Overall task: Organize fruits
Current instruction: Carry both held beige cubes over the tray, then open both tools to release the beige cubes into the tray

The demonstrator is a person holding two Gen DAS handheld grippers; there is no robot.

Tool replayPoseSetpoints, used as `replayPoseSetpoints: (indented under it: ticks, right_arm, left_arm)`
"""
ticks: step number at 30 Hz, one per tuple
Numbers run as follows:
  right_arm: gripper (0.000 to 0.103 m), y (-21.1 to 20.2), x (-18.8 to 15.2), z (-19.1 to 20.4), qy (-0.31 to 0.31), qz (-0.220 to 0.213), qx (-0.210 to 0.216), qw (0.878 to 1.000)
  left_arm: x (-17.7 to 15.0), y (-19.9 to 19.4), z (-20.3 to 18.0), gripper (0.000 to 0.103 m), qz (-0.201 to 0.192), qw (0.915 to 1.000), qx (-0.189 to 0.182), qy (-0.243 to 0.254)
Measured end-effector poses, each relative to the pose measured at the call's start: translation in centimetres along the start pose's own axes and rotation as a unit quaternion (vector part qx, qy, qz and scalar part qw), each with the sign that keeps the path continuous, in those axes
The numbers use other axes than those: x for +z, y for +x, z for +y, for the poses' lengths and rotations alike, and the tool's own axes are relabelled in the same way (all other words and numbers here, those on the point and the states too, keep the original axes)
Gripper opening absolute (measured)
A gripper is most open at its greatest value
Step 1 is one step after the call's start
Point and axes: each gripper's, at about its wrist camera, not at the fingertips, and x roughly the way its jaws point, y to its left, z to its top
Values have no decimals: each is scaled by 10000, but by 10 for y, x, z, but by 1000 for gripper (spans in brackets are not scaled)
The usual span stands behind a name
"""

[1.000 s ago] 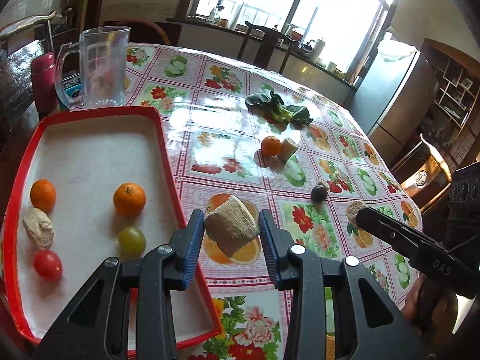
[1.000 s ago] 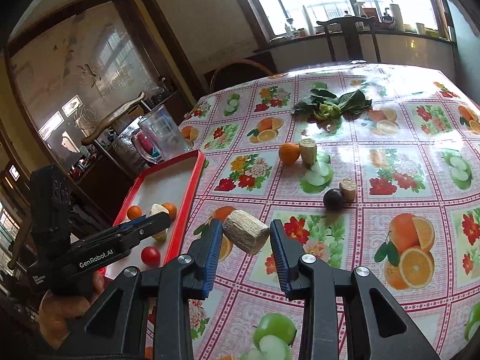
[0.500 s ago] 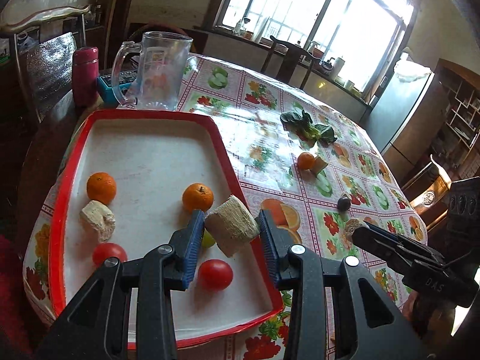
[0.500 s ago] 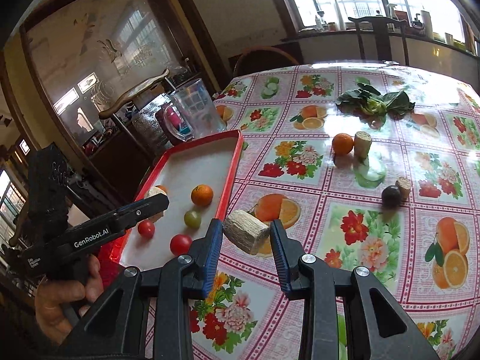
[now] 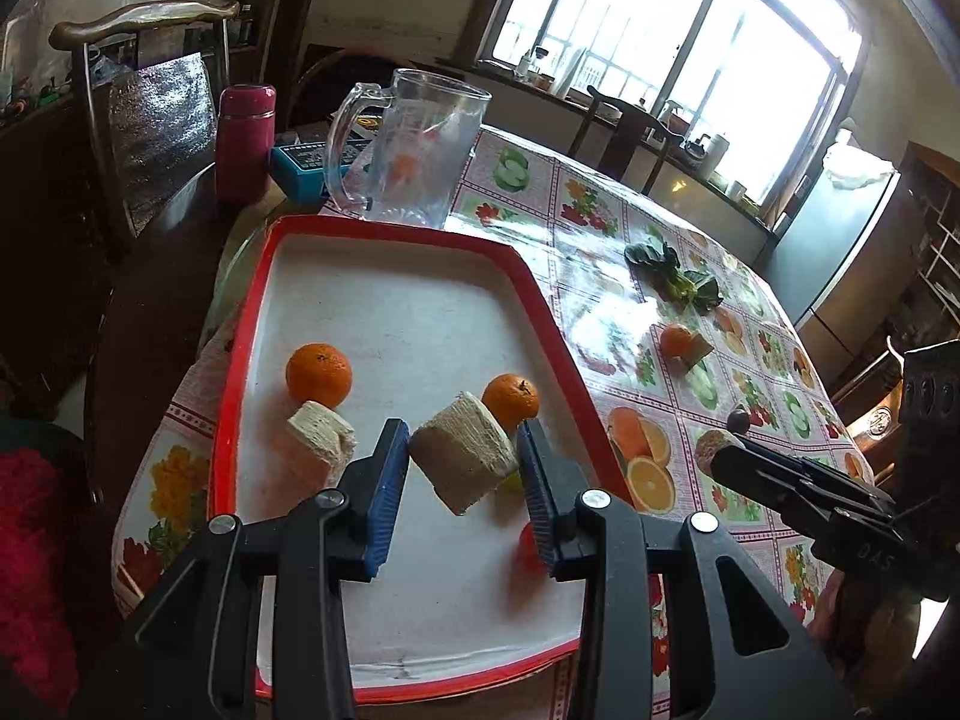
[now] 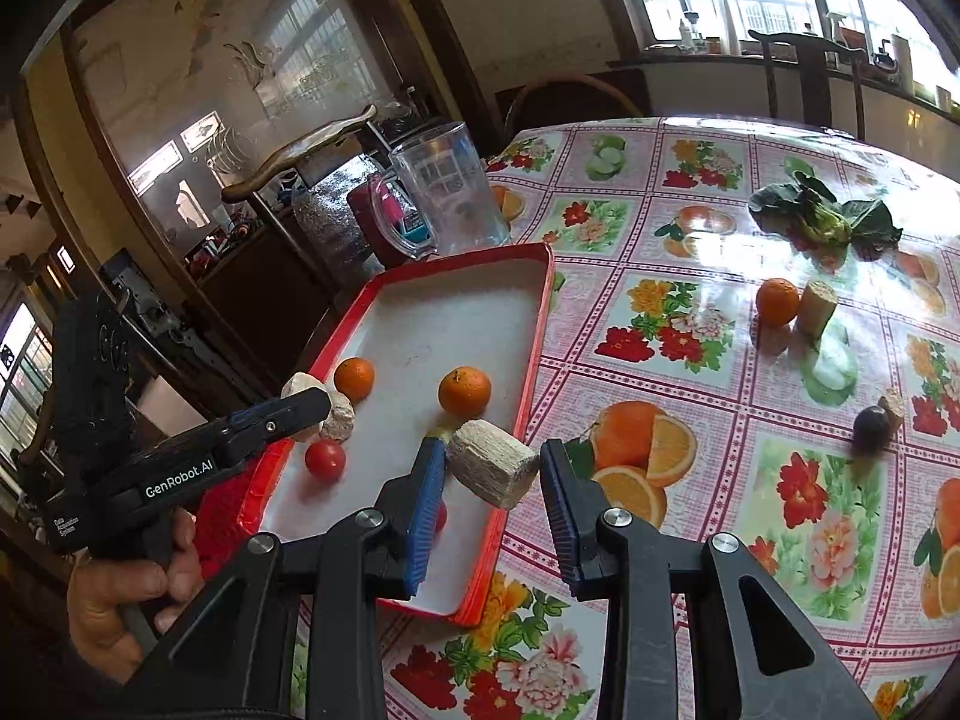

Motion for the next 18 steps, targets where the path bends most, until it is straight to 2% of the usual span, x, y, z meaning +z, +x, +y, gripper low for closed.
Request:
replayPoseSetpoints:
  ticks: [18]
  right_arm:
    - [33, 75, 49, 23, -258, 361, 22, 9990]
  left_arm:
    - [42, 21, 38, 35, 54, 9986, 490, 190]
